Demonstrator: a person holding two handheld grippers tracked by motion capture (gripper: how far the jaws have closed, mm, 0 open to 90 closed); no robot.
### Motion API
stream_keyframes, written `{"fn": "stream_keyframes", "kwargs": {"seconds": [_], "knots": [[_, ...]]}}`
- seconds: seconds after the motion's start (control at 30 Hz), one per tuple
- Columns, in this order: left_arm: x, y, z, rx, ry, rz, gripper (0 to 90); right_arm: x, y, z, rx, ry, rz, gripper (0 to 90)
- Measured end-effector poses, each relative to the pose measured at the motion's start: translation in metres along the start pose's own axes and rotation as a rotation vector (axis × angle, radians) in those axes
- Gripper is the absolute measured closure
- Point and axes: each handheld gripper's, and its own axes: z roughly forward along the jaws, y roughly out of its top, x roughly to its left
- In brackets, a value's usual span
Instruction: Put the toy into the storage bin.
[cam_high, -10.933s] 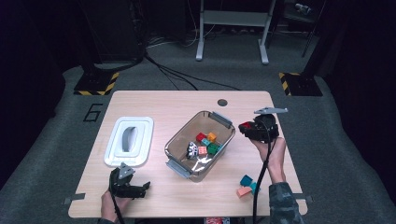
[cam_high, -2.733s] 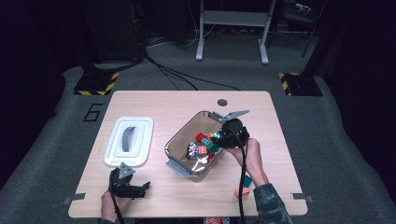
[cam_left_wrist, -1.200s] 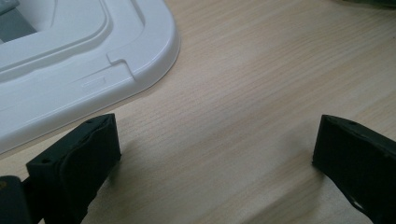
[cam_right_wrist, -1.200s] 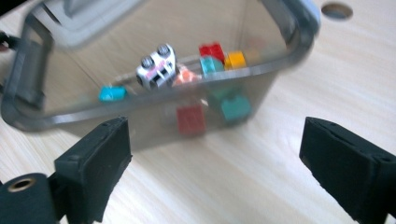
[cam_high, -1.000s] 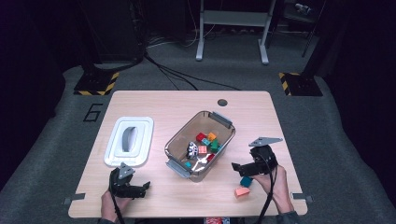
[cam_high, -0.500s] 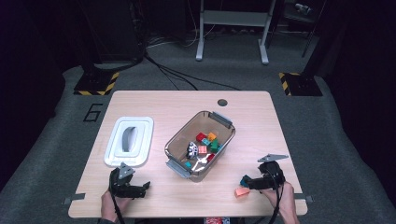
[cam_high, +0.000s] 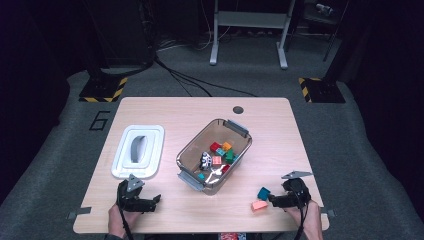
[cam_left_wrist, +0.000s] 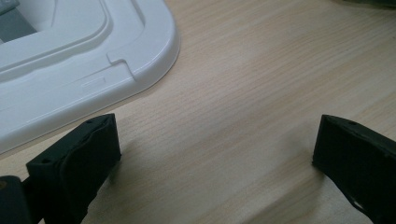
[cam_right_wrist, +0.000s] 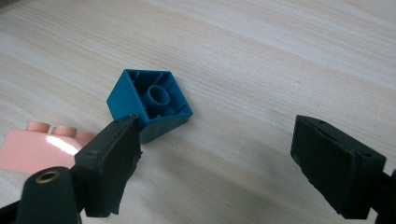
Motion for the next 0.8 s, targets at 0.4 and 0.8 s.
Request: {"fn": "stream_keyframes", "kwargs": {"seconds": [0.4, 0.8], "knots": [[0.000, 0.000, 0.000, -0.003, 0.001, 0.001, 0.6, 0.006, 0.009, 0.013, 0.023, -0.069, -0.025, 16.3], [0.000, 0.000, 0.000, 0.001, 0.000, -0.001, 0.5, 0.015, 0.024, 0.022, -0.066, -0.040, 0.050, 14.4]]}}
